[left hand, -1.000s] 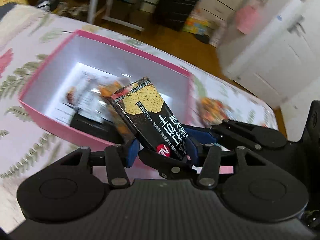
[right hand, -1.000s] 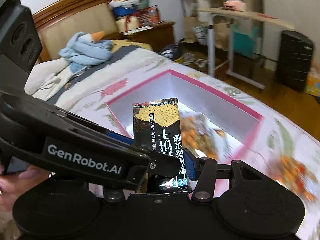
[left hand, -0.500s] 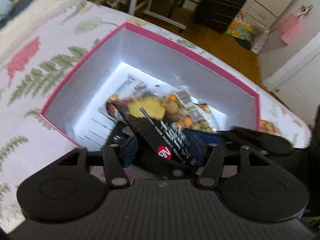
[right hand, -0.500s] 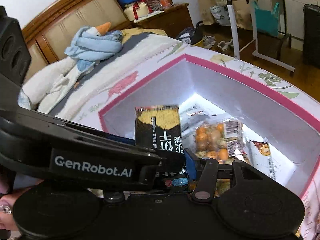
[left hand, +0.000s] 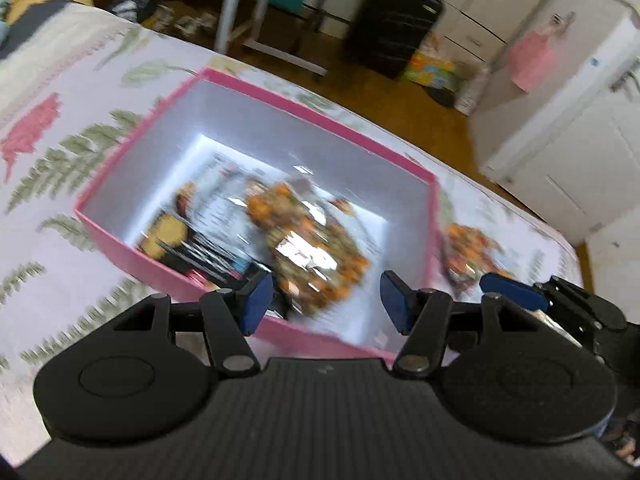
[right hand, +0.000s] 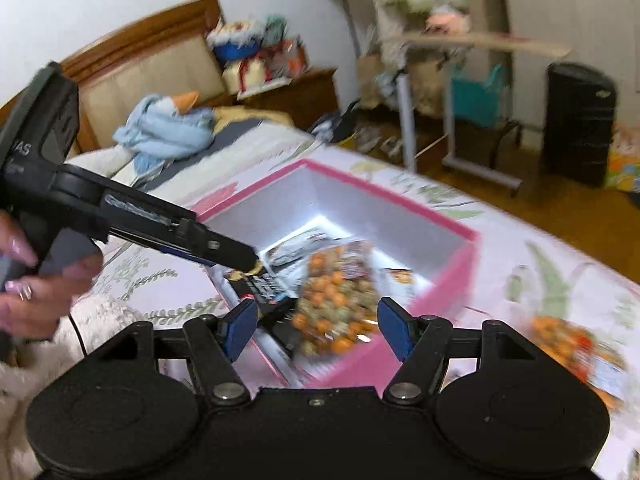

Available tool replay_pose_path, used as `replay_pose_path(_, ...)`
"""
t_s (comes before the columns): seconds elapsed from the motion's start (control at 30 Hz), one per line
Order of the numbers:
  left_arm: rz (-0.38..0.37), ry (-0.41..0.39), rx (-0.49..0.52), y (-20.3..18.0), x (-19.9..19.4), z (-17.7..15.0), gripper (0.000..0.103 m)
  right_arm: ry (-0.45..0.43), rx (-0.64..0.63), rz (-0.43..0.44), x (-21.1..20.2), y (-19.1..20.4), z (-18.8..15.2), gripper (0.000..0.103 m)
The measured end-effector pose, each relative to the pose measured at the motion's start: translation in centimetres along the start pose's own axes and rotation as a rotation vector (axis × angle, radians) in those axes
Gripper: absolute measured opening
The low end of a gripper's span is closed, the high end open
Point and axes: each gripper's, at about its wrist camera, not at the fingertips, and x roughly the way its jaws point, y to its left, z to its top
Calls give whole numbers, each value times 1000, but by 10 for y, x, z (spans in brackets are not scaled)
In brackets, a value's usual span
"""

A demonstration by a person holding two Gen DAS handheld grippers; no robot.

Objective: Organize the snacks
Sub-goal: 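Move both grippers back to the second black NB cracker packet, then close both grippers together on the second black packet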

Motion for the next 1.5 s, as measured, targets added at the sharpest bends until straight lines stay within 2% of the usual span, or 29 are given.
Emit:
replay_pose_path(0.2,-95,64,83,-50,-1,-29,57,49,-3,-135,-35,-38,-44,72)
replay_pose_path(0.3,-124,111,124,-79,11,-45,56,79,9,-150,-38,-58,-60,72)
replay_pose_path(0.4,-138,180,137,-105,35,-62,56,126,-54,-178,-34,-69,-73,72)
replay_pose_path(0.47,-139,196,142,-118,49,-71,56,151,-116,-176,-29,-71,-79,72)
replay_pose_path(0.6,-106,134,104,-135,76,-84,56,193,-186,-131,-12,-82,-87,72)
replay_pose_path(0.7,16,46,125,-148,94,-92,56,226,-225,-105,8,-88,-89,72)
replay_pose_path(0.83,65,3,80,-149,119,-101,56,214,-233,-113,29,-97,-89,72)
replay_pose_path(0.9,84,29,41,-142,133,-100,56,242,-227,-122,41,-100,-92,73)
replay_pose_path(1.0,55,58,-20,-134,142,-101,56,230,-255,-125,42,-97,-100,73)
replay_pose_path(1.13,24,100,-42,-129,147,-104,56,224,-180,-118,25,-94,-106,62)
replay_pose_path(1.23,2,132,-67,-118,149,-107,56,241,-155,-151,14,-79,-113,61)
replay_pose_path(1.37,-14,141,-74,-109,154,-111,56,269,-116,-145,11,-60,-125,63)
replay_pose_path(1.5,-12,140,-57,-110,153,-112,55,243,-72,-139,12,-52,-128,64)
